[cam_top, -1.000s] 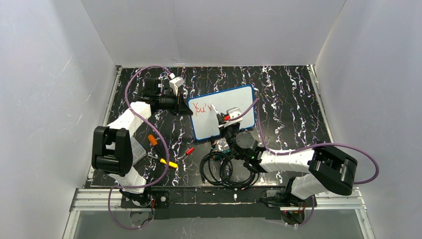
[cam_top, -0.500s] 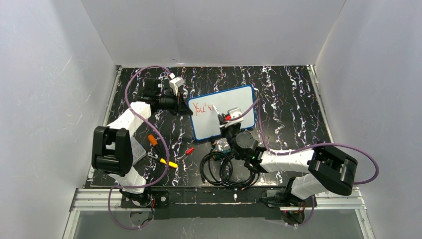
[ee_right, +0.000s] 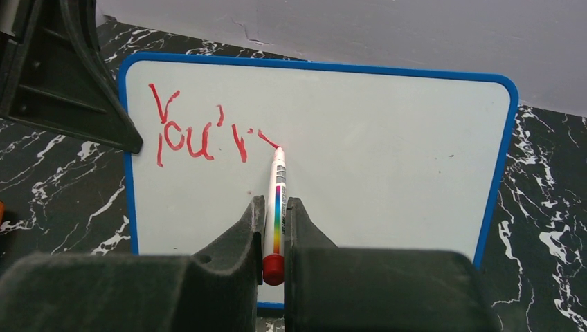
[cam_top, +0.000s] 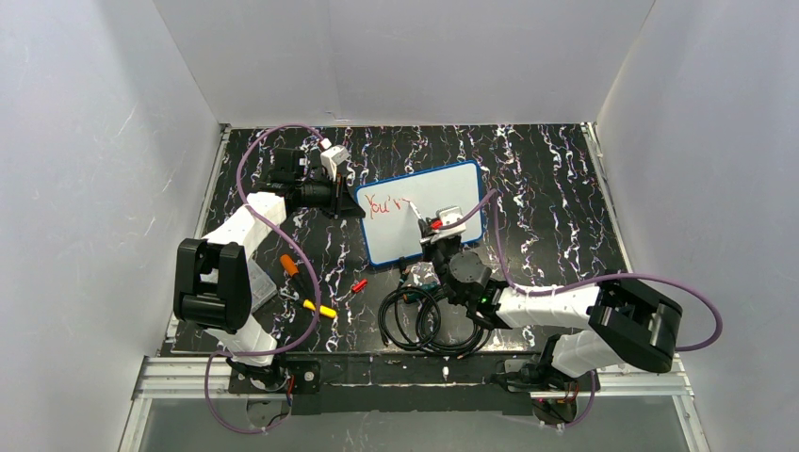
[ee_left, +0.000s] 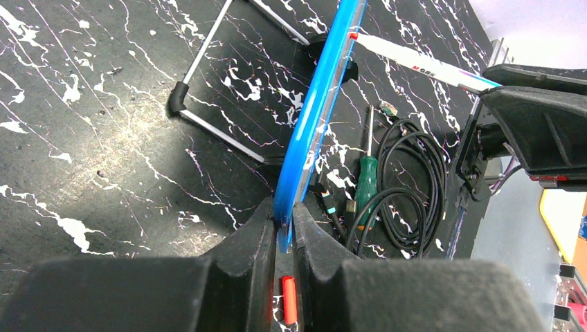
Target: Write a sentence on the whiteboard
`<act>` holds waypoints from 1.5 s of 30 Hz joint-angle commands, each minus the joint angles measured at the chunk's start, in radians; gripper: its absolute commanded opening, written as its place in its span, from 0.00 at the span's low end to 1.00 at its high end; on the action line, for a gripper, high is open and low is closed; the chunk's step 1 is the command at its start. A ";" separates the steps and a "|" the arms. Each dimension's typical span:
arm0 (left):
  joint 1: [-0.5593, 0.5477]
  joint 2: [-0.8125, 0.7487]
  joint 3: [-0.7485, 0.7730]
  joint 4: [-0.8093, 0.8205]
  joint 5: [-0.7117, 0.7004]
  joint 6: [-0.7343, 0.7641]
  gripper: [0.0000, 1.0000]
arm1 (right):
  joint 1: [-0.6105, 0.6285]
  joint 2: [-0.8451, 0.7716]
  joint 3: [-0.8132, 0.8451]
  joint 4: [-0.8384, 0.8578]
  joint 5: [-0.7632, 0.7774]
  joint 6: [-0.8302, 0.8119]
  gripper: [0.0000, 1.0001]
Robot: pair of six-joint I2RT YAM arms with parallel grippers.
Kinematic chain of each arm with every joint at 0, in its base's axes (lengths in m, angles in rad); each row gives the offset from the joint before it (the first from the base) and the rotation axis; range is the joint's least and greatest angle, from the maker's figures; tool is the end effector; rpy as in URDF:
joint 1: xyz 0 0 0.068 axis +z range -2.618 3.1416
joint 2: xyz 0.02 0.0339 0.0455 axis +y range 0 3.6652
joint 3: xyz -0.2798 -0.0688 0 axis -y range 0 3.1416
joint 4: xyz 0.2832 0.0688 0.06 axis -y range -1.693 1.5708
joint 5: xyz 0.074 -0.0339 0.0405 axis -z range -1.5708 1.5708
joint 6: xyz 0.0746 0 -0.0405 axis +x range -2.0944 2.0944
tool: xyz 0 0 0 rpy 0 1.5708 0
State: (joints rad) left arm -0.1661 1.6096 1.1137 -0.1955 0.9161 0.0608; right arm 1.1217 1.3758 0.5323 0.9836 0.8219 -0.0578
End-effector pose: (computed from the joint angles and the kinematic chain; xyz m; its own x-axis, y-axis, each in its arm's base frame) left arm 0.3852 -0.1246 0.2350 -0.5849 0.1356 -0.7997 0.7402 0.4922 -0.4580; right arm 0.1892 0.2668 0.2338 0.0778 0.0708 -0.9945 -0.2944 0.9546 0.0449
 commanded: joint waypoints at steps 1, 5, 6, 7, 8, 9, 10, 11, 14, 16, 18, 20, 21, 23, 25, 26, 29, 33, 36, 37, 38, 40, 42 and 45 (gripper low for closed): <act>-0.004 -0.046 0.022 -0.033 0.012 0.019 0.00 | -0.006 -0.031 -0.009 0.026 0.051 -0.002 0.01; -0.004 -0.046 0.021 -0.033 0.012 0.017 0.00 | -0.013 -0.017 0.006 0.056 0.045 -0.022 0.01; -0.004 -0.046 0.021 -0.033 0.012 0.018 0.00 | -0.015 -0.011 0.011 0.065 0.043 -0.030 0.01; -0.004 -0.045 0.021 -0.033 0.012 0.018 0.00 | -0.017 -0.007 0.018 0.075 0.040 -0.038 0.01; -0.004 -0.045 0.021 -0.033 0.012 0.018 0.00 | -0.019 -0.003 0.023 0.083 0.037 -0.045 0.01; -0.004 -0.046 0.021 -0.033 0.012 0.018 0.00 | -0.022 0.002 0.029 0.091 0.031 -0.050 0.01; -0.004 -0.044 0.021 -0.033 0.012 0.018 0.00 | -0.024 0.006 0.036 0.096 0.026 -0.055 0.01; -0.004 -0.044 0.021 -0.033 0.012 0.017 0.00 | -0.027 0.011 0.041 0.101 0.023 -0.059 0.01; -0.004 -0.043 0.023 -0.033 0.012 0.019 0.00 | -0.036 0.024 0.056 0.105 0.003 -0.062 0.01; -0.004 -0.042 0.023 -0.033 0.013 0.019 0.00 | -0.040 0.032 0.062 0.105 -0.010 -0.059 0.01; -0.004 -0.042 0.023 -0.033 0.012 0.018 0.00 | -0.042 0.040 0.064 0.105 -0.023 -0.055 0.01; -0.004 -0.042 0.023 -0.033 0.012 0.019 0.00 | -0.042 0.044 0.062 0.104 -0.035 -0.046 0.01; -0.004 -0.043 0.023 -0.033 0.012 0.019 0.00 | -0.042 0.045 0.059 0.103 -0.036 -0.043 0.01; -0.004 -0.043 0.024 -0.034 0.012 0.020 0.00 | -0.042 0.042 0.050 0.102 -0.046 -0.036 0.01; -0.004 -0.042 0.025 -0.035 0.012 0.020 0.00 | -0.042 0.035 0.040 0.097 -0.062 -0.022 0.01; -0.004 -0.040 0.025 -0.035 0.012 0.020 0.00 | -0.042 0.031 0.037 0.084 -0.069 -0.012 0.01; -0.004 -0.039 0.026 -0.036 0.012 0.020 0.00 | -0.038 0.023 0.021 0.053 -0.073 0.018 0.01; -0.004 -0.040 0.026 -0.038 0.010 0.022 0.00 | -0.032 0.013 0.000 0.026 -0.065 0.044 0.01; -0.004 -0.040 0.025 -0.038 0.010 0.021 0.00 | -0.025 0.013 -0.012 0.012 -0.055 0.052 0.01; -0.004 -0.040 0.026 -0.039 0.010 0.021 0.00 | -0.023 0.011 -0.016 0.007 -0.050 0.062 0.01; -0.004 -0.039 0.026 -0.039 0.010 0.021 0.00 | -0.021 0.010 -0.022 0.003 -0.045 0.078 0.01; -0.004 -0.040 0.025 -0.039 0.010 0.022 0.00 | -0.017 0.007 -0.028 -0.005 -0.034 0.082 0.01; -0.004 -0.041 0.025 -0.039 0.010 0.021 0.00 | -0.014 0.005 -0.032 -0.013 -0.029 0.085 0.01; -0.004 -0.041 0.026 -0.039 0.010 0.021 0.00 | -0.010 0.000 -0.037 -0.025 -0.021 0.093 0.01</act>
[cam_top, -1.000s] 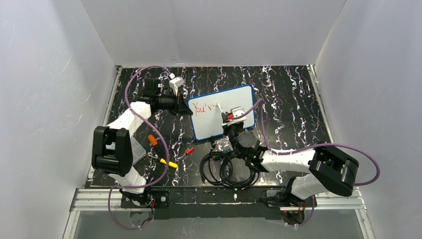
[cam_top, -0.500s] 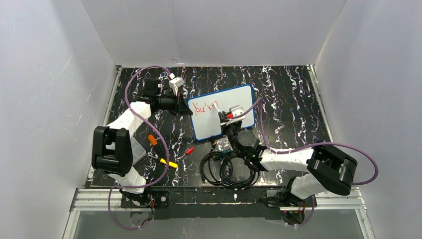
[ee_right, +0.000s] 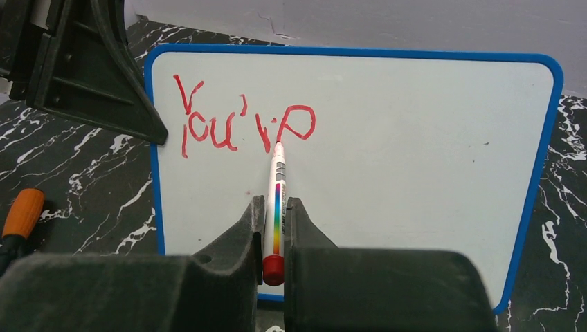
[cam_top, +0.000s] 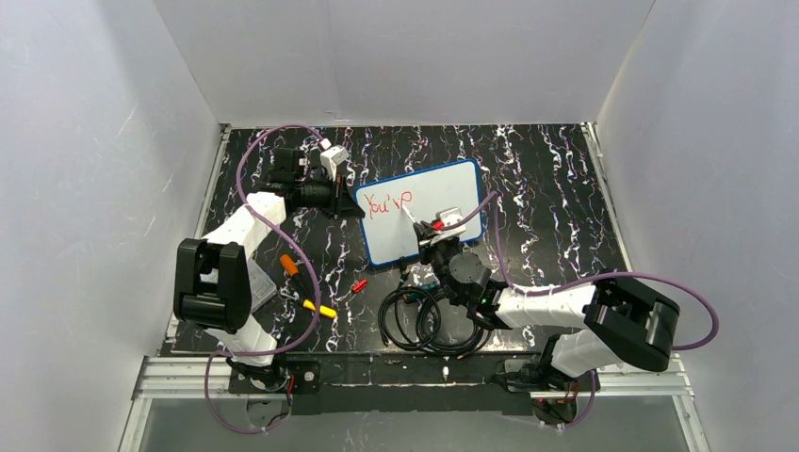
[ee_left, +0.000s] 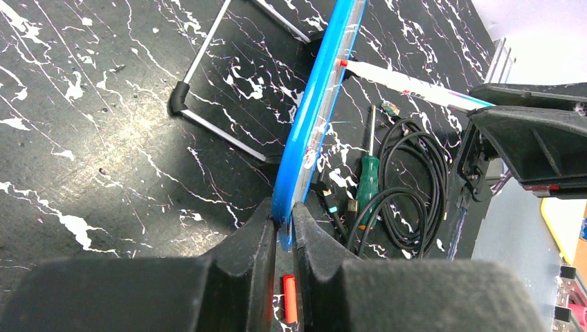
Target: Write a sentence on the whiteboard
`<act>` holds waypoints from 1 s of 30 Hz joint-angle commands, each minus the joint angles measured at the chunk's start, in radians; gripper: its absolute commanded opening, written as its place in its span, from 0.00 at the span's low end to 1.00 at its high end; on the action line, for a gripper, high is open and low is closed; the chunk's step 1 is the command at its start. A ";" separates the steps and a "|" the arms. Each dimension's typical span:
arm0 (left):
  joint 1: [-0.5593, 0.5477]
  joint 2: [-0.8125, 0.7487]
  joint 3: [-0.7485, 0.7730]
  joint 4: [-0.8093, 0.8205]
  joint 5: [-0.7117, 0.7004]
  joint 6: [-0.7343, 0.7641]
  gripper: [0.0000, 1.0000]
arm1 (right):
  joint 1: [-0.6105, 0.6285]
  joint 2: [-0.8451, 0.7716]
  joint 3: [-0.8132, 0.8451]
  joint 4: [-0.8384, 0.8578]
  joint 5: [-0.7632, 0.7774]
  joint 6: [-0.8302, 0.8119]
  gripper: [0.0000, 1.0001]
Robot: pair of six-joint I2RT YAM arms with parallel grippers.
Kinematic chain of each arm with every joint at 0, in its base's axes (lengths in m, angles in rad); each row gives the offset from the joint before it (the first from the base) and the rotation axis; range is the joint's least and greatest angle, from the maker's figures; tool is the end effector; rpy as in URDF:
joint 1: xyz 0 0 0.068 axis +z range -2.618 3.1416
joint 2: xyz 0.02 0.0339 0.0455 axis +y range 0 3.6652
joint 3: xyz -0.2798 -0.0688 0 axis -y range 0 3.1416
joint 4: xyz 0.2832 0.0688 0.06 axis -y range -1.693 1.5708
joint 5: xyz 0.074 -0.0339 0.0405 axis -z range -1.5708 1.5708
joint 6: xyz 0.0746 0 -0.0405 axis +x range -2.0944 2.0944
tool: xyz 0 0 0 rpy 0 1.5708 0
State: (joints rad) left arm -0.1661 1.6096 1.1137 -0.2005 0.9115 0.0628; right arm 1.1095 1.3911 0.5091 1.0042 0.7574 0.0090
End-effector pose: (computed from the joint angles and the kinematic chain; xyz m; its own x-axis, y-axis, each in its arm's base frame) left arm 0.3851 -0.1243 0.2343 -0.5875 0.1375 -0.7975 0.7376 0.4962 -0.4579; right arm 0.1899 0.2669 0.2239 0.0511 0.1176 -0.9917 -0.3476 0.9330 0.0927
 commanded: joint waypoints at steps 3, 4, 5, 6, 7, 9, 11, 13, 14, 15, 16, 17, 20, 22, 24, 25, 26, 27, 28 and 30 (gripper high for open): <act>-0.004 -0.042 0.025 -0.034 0.015 0.021 0.00 | 0.006 -0.016 -0.016 -0.052 0.055 0.028 0.01; -0.004 -0.041 0.026 -0.034 0.015 0.020 0.00 | 0.007 -0.017 -0.017 -0.052 0.060 0.027 0.01; -0.004 -0.041 0.026 -0.034 0.015 0.021 0.00 | 0.007 -0.018 -0.018 -0.053 0.069 0.027 0.01; -0.004 -0.041 0.025 -0.034 0.015 0.021 0.00 | 0.007 -0.020 -0.018 -0.057 0.076 0.027 0.01; -0.004 -0.041 0.025 -0.034 0.015 0.021 0.00 | 0.007 -0.022 -0.018 -0.058 0.084 0.024 0.01; -0.004 -0.042 0.025 -0.036 0.015 0.021 0.00 | 0.007 -0.028 -0.017 -0.063 0.096 0.019 0.01; -0.004 -0.043 0.026 -0.037 0.015 0.022 0.00 | 0.007 -0.034 -0.016 -0.071 0.106 0.014 0.01; -0.004 -0.043 0.027 -0.037 0.015 0.023 0.00 | 0.007 -0.042 -0.017 -0.074 0.115 0.012 0.01; -0.004 -0.043 0.027 -0.037 0.015 0.023 0.00 | 0.007 -0.044 -0.018 -0.075 0.118 0.009 0.01; -0.004 -0.043 0.025 -0.037 0.015 0.022 0.00 | 0.007 -0.045 -0.019 -0.074 0.121 0.008 0.01; -0.004 -0.043 0.027 -0.037 0.015 0.022 0.00 | 0.007 -0.046 -0.019 -0.073 0.121 0.008 0.01; -0.004 -0.043 0.027 -0.039 0.015 0.023 0.00 | 0.007 -0.044 -0.018 -0.073 0.121 0.007 0.01; -0.004 -0.044 0.025 -0.039 0.015 0.024 0.00 | 0.007 -0.038 -0.009 -0.073 0.117 0.001 0.01; -0.004 -0.047 0.025 -0.039 0.015 0.025 0.00 | 0.007 -0.035 -0.005 -0.069 0.112 -0.002 0.01; -0.004 -0.047 0.027 -0.040 0.015 0.026 0.00 | 0.007 -0.037 0.000 -0.070 0.102 -0.006 0.01; -0.004 -0.047 0.026 -0.040 0.014 0.025 0.00 | 0.007 -0.041 0.000 -0.070 0.096 -0.006 0.01; -0.004 -0.047 0.026 -0.041 0.012 0.026 0.00 | 0.007 -0.048 0.000 -0.073 0.089 -0.006 0.01; -0.004 -0.047 0.026 -0.044 0.011 0.028 0.00 | 0.007 -0.055 0.002 -0.080 0.082 -0.006 0.01; -0.004 -0.046 0.029 -0.046 0.010 0.031 0.00 | 0.007 -0.062 0.005 -0.087 0.072 -0.006 0.01; -0.004 -0.045 0.030 -0.048 0.010 0.032 0.00 | 0.007 -0.079 0.016 -0.126 0.058 -0.005 0.01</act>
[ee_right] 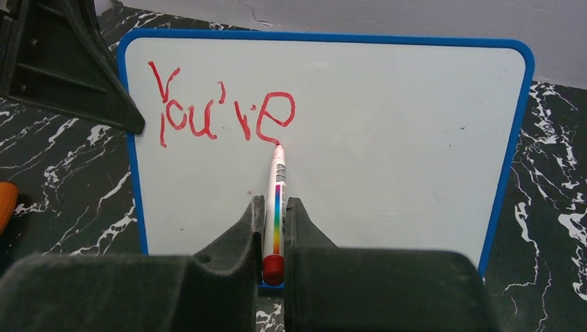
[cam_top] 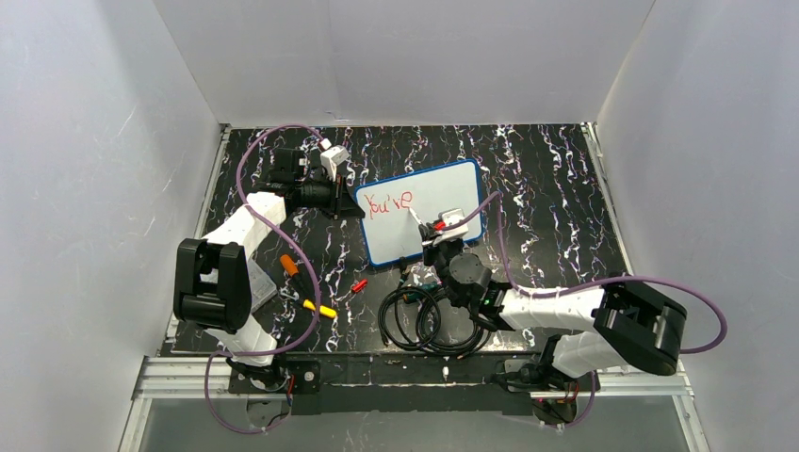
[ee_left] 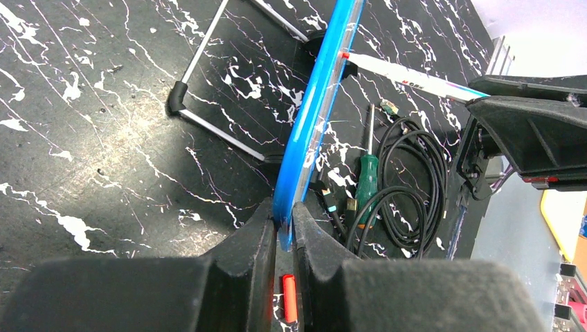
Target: Write a sentence on the whiteboard
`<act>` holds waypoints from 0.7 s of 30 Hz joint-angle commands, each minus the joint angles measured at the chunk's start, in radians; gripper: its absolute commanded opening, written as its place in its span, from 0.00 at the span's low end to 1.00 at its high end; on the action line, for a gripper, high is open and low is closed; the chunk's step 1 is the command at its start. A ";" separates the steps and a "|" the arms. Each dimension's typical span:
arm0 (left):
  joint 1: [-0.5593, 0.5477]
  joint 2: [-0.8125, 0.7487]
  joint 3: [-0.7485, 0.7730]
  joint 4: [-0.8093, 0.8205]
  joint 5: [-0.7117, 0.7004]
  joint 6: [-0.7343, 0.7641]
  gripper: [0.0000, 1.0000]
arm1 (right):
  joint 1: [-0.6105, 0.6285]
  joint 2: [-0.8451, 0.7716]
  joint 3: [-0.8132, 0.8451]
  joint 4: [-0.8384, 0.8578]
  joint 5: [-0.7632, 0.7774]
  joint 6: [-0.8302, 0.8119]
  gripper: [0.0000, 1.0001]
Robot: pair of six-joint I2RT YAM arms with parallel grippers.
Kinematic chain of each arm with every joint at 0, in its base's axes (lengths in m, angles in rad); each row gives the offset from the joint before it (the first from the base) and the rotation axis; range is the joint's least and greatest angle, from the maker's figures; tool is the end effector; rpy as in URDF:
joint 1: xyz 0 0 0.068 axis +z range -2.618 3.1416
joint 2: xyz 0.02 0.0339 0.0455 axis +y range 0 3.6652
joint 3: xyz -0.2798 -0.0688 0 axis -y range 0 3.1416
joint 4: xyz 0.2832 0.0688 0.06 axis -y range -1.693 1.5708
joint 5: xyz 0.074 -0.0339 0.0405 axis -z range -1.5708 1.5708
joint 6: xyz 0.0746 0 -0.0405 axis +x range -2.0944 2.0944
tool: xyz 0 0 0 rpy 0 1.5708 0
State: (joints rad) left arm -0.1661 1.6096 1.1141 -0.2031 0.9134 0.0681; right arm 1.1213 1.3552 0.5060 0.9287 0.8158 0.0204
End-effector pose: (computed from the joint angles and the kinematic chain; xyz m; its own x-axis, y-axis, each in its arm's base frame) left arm 0.3848 -0.1244 0.2343 -0.5853 0.1403 -0.7986 0.7404 0.4940 -0.4558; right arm 0.1867 0.2619 0.2238 0.0283 0.0909 -0.9955 -0.3024 0.9500 0.0782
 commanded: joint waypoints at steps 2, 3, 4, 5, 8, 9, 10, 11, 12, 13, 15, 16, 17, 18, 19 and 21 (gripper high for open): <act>-0.004 -0.045 0.029 -0.045 0.008 0.028 0.00 | -0.005 -0.069 0.014 -0.063 -0.017 -0.017 0.01; -0.004 -0.045 0.029 -0.045 0.007 0.028 0.00 | -0.005 -0.084 0.010 -0.071 -0.024 -0.017 0.01; -0.004 -0.042 0.031 -0.047 0.007 0.027 0.00 | -0.005 -0.103 0.008 -0.088 -0.029 -0.017 0.01; -0.004 -0.040 0.031 -0.048 0.007 0.029 0.00 | -0.006 -0.122 0.007 -0.105 -0.041 -0.016 0.01; -0.004 -0.038 0.031 -0.050 0.010 0.028 0.00 | -0.019 -0.177 0.003 -0.157 -0.070 -0.017 0.01; -0.004 -0.037 0.032 -0.050 0.010 0.028 0.00 | -0.031 -0.191 0.002 -0.171 -0.085 -0.017 0.01; -0.004 -0.038 0.031 -0.050 0.009 0.028 0.00 | -0.046 -0.202 -0.001 -0.180 -0.104 -0.013 0.01; -0.004 -0.037 0.031 -0.050 0.009 0.028 0.00 | -0.068 -0.214 -0.007 -0.186 -0.132 -0.005 0.01; -0.004 -0.036 0.030 -0.050 0.009 0.028 0.00 | -0.093 -0.226 -0.012 -0.192 -0.162 0.006 0.01; -0.004 -0.036 0.031 -0.050 0.010 0.028 0.00 | -0.118 -0.233 -0.015 -0.198 -0.199 0.018 0.01; -0.004 -0.037 0.031 -0.050 0.010 0.028 0.00 | -0.162 -0.247 -0.025 -0.193 -0.260 0.037 0.01; -0.004 -0.037 0.030 -0.050 0.010 0.027 0.00 | -0.179 -0.252 -0.029 -0.189 -0.283 0.044 0.01; -0.004 -0.040 0.030 -0.050 0.009 0.027 0.00 | -0.192 -0.256 -0.032 -0.183 -0.299 0.047 0.01; -0.005 -0.039 0.029 -0.050 0.009 0.027 0.00 | -0.203 -0.259 -0.036 -0.180 -0.310 0.054 0.01; -0.004 -0.040 0.029 -0.050 0.008 0.027 0.00 | -0.216 -0.260 -0.039 -0.175 -0.318 0.059 0.01; -0.004 -0.037 0.030 -0.051 0.008 0.028 0.00 | -0.237 -0.261 -0.041 -0.170 -0.334 0.065 0.01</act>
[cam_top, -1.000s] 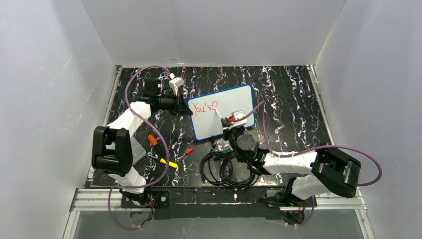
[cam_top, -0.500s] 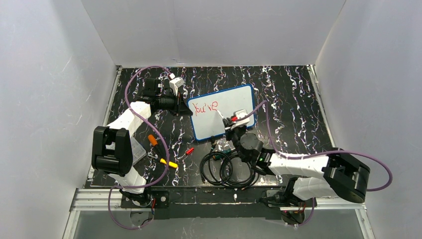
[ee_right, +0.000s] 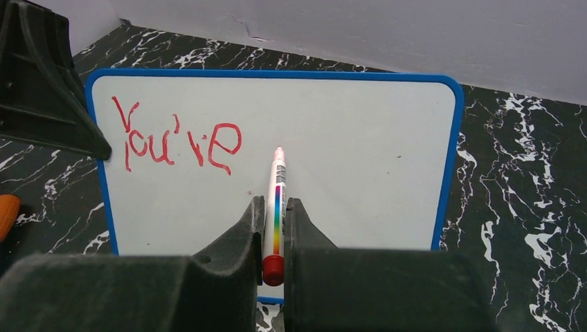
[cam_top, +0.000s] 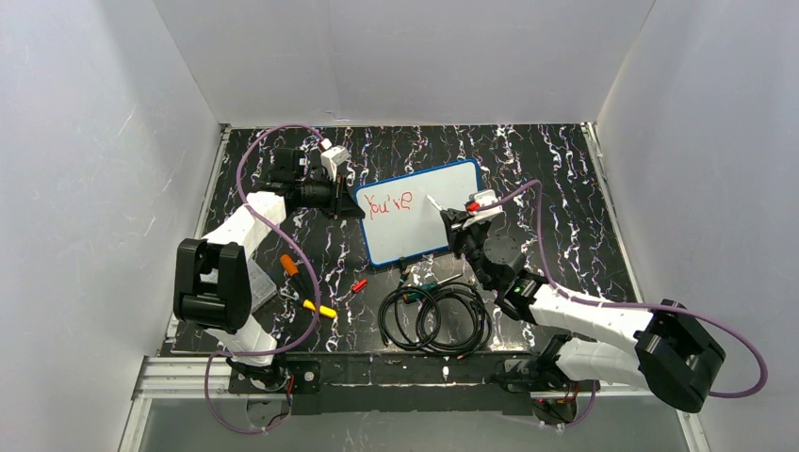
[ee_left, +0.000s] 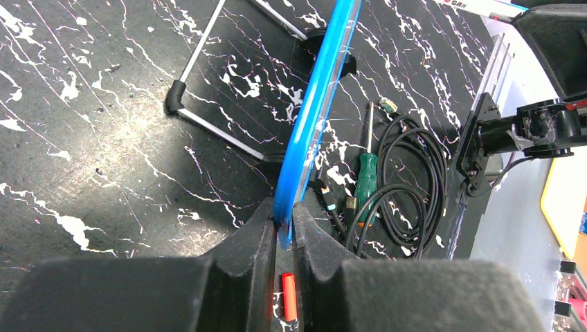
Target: Write a sentence on the whiteboard
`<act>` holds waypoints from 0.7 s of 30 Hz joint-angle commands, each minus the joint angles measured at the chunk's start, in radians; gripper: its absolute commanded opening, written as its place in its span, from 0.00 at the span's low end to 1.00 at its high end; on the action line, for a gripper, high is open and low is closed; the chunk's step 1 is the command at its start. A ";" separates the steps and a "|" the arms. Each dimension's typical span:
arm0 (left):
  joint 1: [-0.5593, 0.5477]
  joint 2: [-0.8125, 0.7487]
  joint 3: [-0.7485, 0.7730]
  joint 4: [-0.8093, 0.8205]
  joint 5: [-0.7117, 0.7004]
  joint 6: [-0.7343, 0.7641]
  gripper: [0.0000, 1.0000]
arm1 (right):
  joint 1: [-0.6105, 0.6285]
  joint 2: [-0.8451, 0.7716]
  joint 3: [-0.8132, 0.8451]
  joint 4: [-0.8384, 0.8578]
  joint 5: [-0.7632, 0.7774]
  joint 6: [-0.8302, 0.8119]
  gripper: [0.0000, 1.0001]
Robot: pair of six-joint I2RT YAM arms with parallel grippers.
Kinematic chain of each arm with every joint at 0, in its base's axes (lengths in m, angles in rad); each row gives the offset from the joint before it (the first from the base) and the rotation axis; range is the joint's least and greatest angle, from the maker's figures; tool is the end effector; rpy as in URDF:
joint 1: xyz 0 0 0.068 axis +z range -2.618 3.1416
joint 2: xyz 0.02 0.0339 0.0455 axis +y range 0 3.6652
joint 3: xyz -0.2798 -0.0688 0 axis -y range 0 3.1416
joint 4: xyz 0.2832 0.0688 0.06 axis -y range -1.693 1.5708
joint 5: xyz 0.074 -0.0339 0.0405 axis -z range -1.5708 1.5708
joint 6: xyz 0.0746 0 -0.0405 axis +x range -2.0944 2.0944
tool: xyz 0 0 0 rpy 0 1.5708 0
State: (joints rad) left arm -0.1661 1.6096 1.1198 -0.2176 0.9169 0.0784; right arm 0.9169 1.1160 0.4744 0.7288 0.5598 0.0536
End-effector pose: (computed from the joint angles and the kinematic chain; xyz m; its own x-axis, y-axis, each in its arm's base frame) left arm 0.3844 -0.1245 0.2352 -0.5845 0.1463 -0.7981 0.7436 0.4902 -0.4547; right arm 0.2118 0.2113 0.2554 0.0341 0.1191 -0.9923 -0.3531 0.9303 0.0996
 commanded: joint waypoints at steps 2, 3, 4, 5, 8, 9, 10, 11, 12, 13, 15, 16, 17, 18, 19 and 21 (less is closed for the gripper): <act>-0.004 -0.035 0.025 -0.038 0.005 0.019 0.00 | -0.048 -0.019 -0.010 0.033 -0.090 0.033 0.01; -0.004 -0.035 0.025 -0.039 0.005 0.018 0.00 | -0.054 -0.016 -0.010 0.038 -0.096 0.034 0.01; -0.004 -0.034 0.025 -0.039 0.005 0.019 0.00 | -0.059 -0.012 -0.008 0.043 -0.102 0.036 0.01; -0.004 -0.035 0.025 -0.040 0.005 0.020 0.00 | -0.064 -0.006 -0.007 0.049 -0.111 0.037 0.01; -0.005 -0.033 0.026 -0.040 0.005 0.021 0.00 | -0.073 0.017 0.002 0.064 -0.117 0.038 0.01; -0.004 -0.033 0.026 -0.040 0.004 0.021 0.00 | -0.074 0.025 0.006 0.069 -0.117 0.038 0.01; -0.004 -0.032 0.026 -0.041 0.004 0.021 0.00 | -0.075 0.032 0.008 0.073 -0.114 0.038 0.01; -0.004 -0.032 0.026 -0.043 0.004 0.022 0.00 | -0.076 0.037 0.009 0.081 -0.109 0.040 0.01; -0.004 -0.031 0.026 -0.043 0.005 0.022 0.00 | -0.077 0.045 0.010 0.086 -0.106 0.040 0.01; -0.004 -0.032 0.026 -0.043 0.005 0.022 0.00 | -0.078 0.051 0.012 0.089 -0.103 0.039 0.01; -0.004 -0.030 0.027 -0.045 0.004 0.024 0.00 | -0.080 0.063 0.015 0.098 -0.102 0.036 0.01; -0.004 -0.031 0.028 -0.045 0.004 0.024 0.00 | -0.081 0.067 0.018 0.104 -0.105 0.034 0.01; -0.004 -0.031 0.029 -0.045 0.004 0.024 0.00 | -0.081 0.071 0.019 0.111 -0.107 0.033 0.01; -0.004 -0.031 0.029 -0.045 0.004 0.024 0.00 | -0.081 0.074 0.020 0.115 -0.113 0.031 0.01; -0.004 -0.030 0.028 -0.046 0.004 0.023 0.00 | -0.081 0.076 0.023 0.115 -0.119 0.030 0.01; -0.004 -0.030 0.028 -0.046 0.004 0.024 0.00 | -0.081 0.075 0.024 0.113 -0.133 0.030 0.01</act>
State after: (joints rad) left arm -0.1658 1.6096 1.1213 -0.2298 0.9127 0.0788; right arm 0.8436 1.1816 0.4709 0.7902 0.4515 0.0803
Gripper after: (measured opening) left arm 0.096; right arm 0.146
